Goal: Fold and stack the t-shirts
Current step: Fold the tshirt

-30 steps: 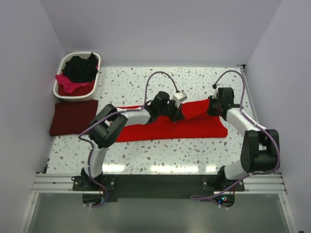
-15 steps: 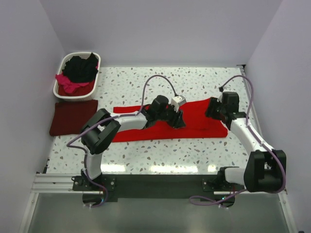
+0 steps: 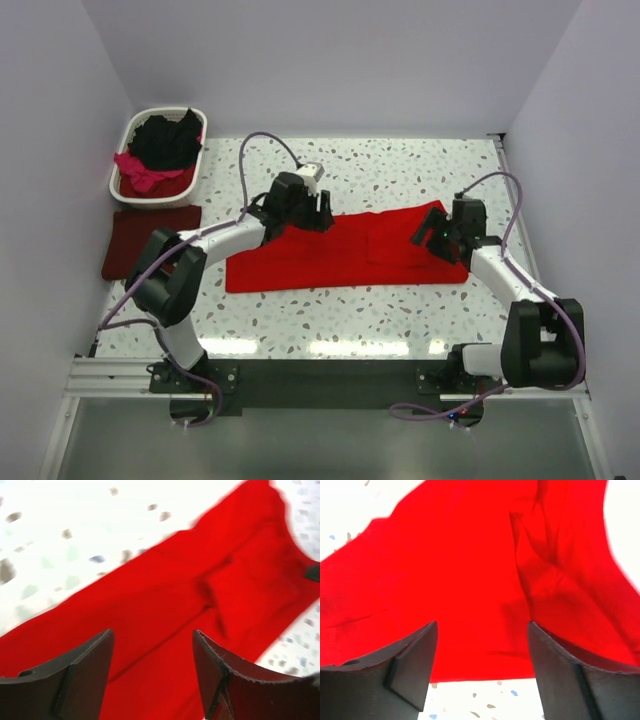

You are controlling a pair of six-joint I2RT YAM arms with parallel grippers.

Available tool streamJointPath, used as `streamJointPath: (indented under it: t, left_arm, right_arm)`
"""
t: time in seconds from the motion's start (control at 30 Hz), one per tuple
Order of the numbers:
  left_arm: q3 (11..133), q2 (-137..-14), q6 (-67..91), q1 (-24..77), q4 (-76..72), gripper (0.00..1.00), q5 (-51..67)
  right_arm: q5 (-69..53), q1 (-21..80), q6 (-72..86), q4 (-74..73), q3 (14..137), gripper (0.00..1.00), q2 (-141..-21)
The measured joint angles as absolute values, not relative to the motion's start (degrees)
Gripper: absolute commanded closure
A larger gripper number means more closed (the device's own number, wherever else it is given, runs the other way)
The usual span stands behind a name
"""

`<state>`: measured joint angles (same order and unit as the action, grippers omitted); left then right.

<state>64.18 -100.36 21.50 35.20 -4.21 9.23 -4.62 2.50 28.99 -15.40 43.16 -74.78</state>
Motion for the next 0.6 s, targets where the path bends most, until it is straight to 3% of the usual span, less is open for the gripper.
streamJointPath:
  t: [0.1, 0.23, 0.4, 0.6]
  left_arm:
    - [64.31, -102.43, 22.04, 31.9, -0.49, 0.37, 5.41]
    - [65.36, -106.76, 24.12, 29.89, 5.39, 0.5, 0.8]
    - [65.3, -108.31, 28.16, 28.27, 8.32, 0.52, -1.76]
    - [60.47, -104.84, 33.08, 27.11, 7.73, 0.54, -2.96]
  right_arm:
    - [-6.04, 2.5, 32.56, -14.11, 40.82, 0.23, -75.79]
    - [-7.09, 2.5, 35.99, -12.08, 39.83, 0.31, -78.46]
    - [-7.03, 2.5, 38.83, -8.62, 39.83, 0.46, -82.81]
    - [-7.25, 2.46, 40.14, -5.91, 45.28, 0.51, -91.72]
